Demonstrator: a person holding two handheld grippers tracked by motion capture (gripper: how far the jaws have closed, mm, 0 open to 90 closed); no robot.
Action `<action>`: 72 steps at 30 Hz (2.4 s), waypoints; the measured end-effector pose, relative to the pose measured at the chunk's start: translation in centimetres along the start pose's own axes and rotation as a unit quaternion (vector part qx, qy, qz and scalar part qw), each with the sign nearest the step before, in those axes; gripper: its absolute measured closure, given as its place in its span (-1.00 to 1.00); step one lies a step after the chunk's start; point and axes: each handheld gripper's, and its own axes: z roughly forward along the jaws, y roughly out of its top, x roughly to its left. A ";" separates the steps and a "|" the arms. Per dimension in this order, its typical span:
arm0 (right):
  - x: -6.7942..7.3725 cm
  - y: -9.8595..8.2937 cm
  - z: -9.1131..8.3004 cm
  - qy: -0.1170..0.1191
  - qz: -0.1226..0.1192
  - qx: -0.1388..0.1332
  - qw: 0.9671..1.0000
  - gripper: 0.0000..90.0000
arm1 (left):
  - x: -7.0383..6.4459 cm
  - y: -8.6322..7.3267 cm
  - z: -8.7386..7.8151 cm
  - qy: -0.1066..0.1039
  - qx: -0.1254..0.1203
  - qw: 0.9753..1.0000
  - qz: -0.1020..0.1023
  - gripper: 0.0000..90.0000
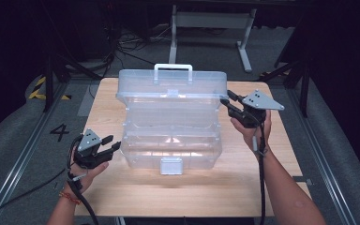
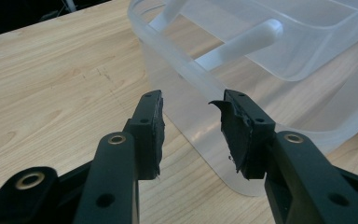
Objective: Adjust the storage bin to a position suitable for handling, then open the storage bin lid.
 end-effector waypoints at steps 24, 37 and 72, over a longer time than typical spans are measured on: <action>-1.1 0.9 1.6 -0.018 0.021 -0.003 1.000 0.67 | 0.2 0.1 0.2 -0.007 -0.001 1.000 0.000 0.31; -2.0 1.2 2.3 -0.003 0.025 0.003 1.000 0.67 | 0.6 -0.5 0.3 -0.001 0.018 0.999 0.035 0.22; -4.4 2.1 4.6 0.019 0.042 0.022 0.999 0.69 | 1.6 -5.6 3.4 -0.051 0.121 0.991 0.023 -0.17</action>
